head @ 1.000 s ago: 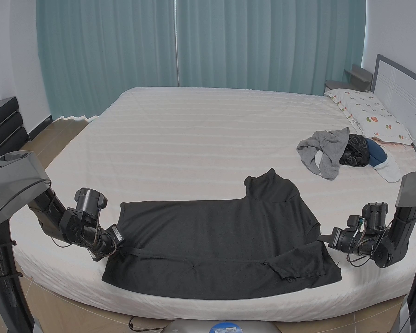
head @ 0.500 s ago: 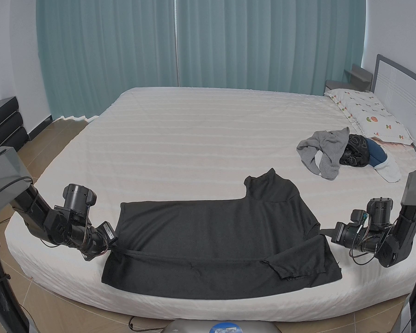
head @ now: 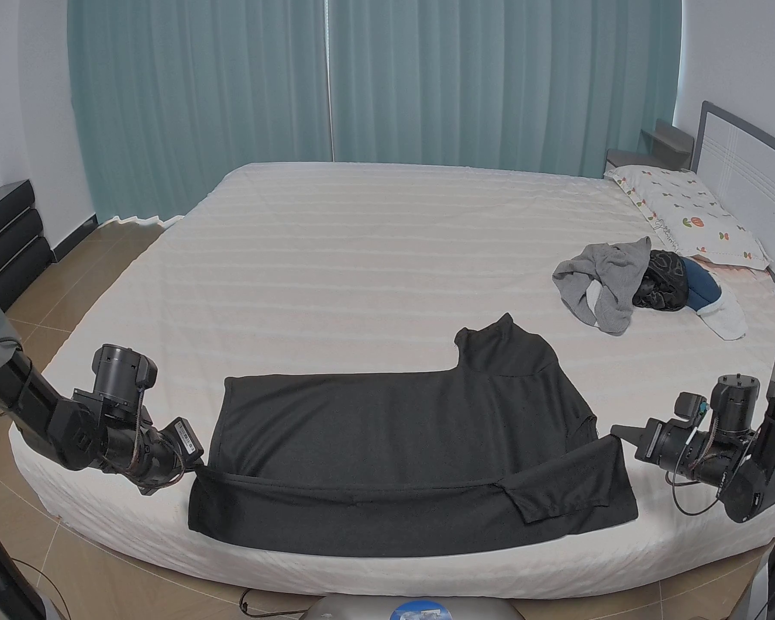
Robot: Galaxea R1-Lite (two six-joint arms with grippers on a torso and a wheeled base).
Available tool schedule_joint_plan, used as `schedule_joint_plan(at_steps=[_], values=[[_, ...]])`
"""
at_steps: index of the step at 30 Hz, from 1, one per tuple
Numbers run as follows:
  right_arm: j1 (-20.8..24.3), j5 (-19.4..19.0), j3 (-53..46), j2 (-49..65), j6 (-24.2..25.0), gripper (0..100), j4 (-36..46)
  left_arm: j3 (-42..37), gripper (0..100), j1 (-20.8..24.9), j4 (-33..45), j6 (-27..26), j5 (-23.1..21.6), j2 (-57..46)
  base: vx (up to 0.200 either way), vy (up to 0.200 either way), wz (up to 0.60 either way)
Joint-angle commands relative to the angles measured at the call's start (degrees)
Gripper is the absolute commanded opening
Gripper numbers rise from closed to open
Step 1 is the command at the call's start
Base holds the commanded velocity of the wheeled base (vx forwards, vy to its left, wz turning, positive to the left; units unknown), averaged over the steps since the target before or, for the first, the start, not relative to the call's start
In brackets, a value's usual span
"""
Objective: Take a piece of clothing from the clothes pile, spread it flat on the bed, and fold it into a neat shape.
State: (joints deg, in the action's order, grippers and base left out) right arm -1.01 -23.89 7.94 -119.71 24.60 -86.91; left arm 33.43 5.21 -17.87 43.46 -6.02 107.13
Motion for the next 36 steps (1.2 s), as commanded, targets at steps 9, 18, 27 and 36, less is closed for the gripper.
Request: schedule_joint_plan(at_steps=[9,18,27,36], values=[[-4.35,-3.7,-7.94,4.31,0.18,0,-2.74,-5.3,0,0.42,5.57,-0.22,-2.5,-11.24,0.0,0.0,0.0],[-4.61,-4.67,-7.94,11.08,0.01,0,2.8,-6.09,0,0.16,11.54,-2.59,-2.85,-15.46,0.0,0.0,0.0],[-4.53,-7.57,-7.85,17.93,-0.69,0,10.62,-5.74,0,0.33,14.97,-3.12,-2.94,-15.02,0.0,0.0,0.0],[-3.03,-6.96,-2.14,8.53,-0.69,0,10.71,2.08,0,0.07,17.26,-3.47,-2.85,-3.24,0.0,0.0,0.0]])
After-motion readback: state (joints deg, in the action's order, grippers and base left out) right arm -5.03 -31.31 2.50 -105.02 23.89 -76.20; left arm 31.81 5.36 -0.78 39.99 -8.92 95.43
